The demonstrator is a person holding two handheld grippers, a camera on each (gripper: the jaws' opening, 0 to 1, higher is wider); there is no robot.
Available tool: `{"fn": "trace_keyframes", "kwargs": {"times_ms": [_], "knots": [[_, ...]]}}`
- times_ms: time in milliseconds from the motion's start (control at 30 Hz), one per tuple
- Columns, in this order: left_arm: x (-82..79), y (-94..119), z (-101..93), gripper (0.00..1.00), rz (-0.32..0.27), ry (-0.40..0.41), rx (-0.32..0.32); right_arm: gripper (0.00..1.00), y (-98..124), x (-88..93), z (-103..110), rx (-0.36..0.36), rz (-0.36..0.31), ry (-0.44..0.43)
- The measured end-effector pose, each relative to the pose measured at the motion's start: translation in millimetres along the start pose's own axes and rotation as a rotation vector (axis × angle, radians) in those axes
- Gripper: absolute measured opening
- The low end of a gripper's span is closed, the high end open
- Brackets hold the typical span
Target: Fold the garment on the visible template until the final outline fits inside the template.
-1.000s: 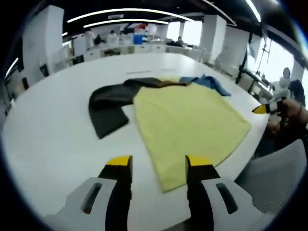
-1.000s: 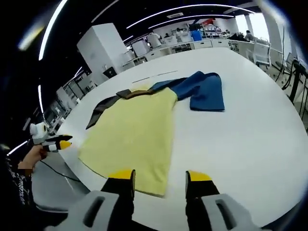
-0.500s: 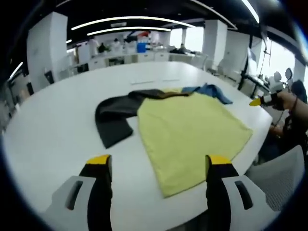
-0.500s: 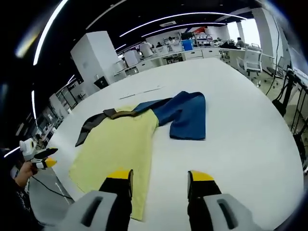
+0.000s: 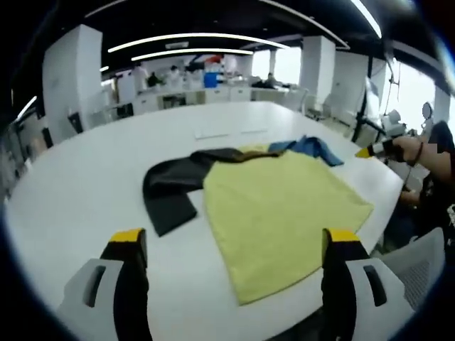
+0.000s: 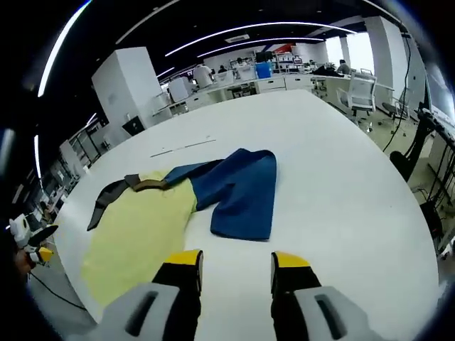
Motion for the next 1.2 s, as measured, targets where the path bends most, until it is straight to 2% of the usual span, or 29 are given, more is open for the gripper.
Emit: {"fn": "trace_keyframes", "kwargs": {"times_ms": [267,367,500,667,867,1200], "knots": [[-4.1,0,1.4,0.99,0.009,-0.02,-0.02,0.29,-19,-4.2,-4,0.049,0.021,-0.006],[-4.2,-1,1.9,0.98,0.005,-0.027,-0.029,0.28,-26,-1.6,-3,0.055,0.045,0.01],[1.2,-4,3.3,0.96,0.033,-0.03,-0.037,0.24,-35,2.2,0,0.056,0.066,0.038],[2.3,-6,3.9,0.96,0.042,-0.03,-0.034,0.18,-44,3.8,-3,0.092,0.084,0.061],[0.6,-6,8.4,0.95,0.049,-0.047,-0.047,0.14,-52,6.1,-1,0.099,0.091,0.066],[2.9,-3,9.7,0.93,0.052,-0.045,-0.058,0.0,-54,5.4,-6,0.14,0.082,0.081]]}}
Point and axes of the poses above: the point that each gripper's makers call its tool centre point, and the gripper's own axes: y roughly backward along the fingers, z roughly to its left, x roughly out of its underside, the point moved 8 cm from there along y, roughly backward along the fingers, and after that the axes turned 1 degree about x, right-handed, at the moved point
